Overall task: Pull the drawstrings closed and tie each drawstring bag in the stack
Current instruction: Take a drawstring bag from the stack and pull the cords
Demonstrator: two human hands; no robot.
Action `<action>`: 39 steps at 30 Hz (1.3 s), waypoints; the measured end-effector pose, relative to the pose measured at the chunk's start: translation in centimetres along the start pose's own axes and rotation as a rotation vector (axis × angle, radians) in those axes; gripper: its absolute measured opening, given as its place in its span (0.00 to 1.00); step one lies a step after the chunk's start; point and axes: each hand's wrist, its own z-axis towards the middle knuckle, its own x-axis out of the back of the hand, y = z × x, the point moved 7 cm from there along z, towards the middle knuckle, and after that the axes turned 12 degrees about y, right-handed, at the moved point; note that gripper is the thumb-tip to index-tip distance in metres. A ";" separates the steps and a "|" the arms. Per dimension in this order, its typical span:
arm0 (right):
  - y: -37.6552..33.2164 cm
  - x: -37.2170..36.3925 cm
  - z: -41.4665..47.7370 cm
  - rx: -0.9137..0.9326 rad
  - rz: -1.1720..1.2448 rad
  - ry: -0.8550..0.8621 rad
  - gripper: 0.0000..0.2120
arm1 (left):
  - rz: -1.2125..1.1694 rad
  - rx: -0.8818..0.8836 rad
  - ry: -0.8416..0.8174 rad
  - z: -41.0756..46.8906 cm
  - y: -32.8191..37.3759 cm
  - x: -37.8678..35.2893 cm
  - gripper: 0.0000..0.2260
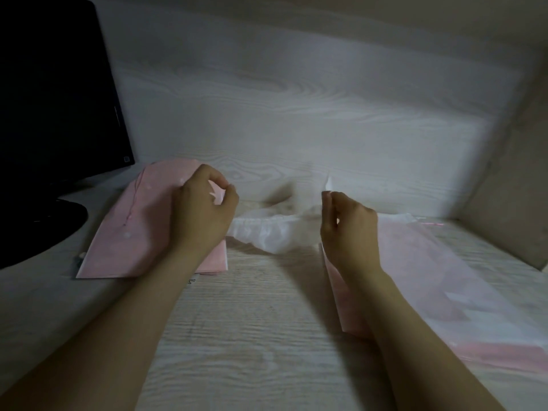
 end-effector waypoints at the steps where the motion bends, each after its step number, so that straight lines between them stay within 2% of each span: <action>1: 0.0 -0.3 0.0 0.055 -0.053 -0.018 0.17 | 0.012 -0.055 -0.035 -0.2 0.3 -0.2 0.06; 4: 1.6 -0.5 0.2 0.079 -0.210 -0.073 0.14 | 0.154 -0.192 -0.130 -0.3 0.7 -0.4 0.07; 8: 3.7 -0.9 -0.2 -0.014 -0.310 -0.224 0.13 | 0.469 -0.284 -0.259 -0.4 0.0 -1.0 0.29; 10: 3.2 -1.2 -0.5 0.010 -0.297 -0.248 0.17 | 0.477 -0.273 -0.266 -0.6 0.0 -0.9 0.31; 13: 2.4 -2.0 -0.9 0.047 -0.242 -0.270 0.24 | 0.446 -0.220 -0.280 -1.1 0.1 -1.0 0.29; 17: 2.1 -1.9 -0.9 -0.047 -0.126 -0.249 0.26 | 0.286 -0.138 -0.352 -1.7 -0.4 -2.3 0.28; 21: 1.3 -1.1 -0.6 -0.192 0.021 -0.206 0.29 | 0.269 -0.168 -0.342 -1.7 -0.8 -2.9 0.28; 28: 2.8 -0.8 -0.5 -0.371 0.051 -0.215 0.26 | 0.447 -0.173 -0.308 -0.8 -1.4 -2.0 0.24; 33: 4.2 0.5 0.0 -0.415 -0.079 -0.133 0.26 | 0.700 -0.185 -0.204 0.2 -2.0 -0.8 0.22; 39: 4.5 0.8 -0.2 -0.415 -0.208 -0.068 0.25 | 0.819 -0.178 -0.138 0.2 -1.7 -0.6 0.22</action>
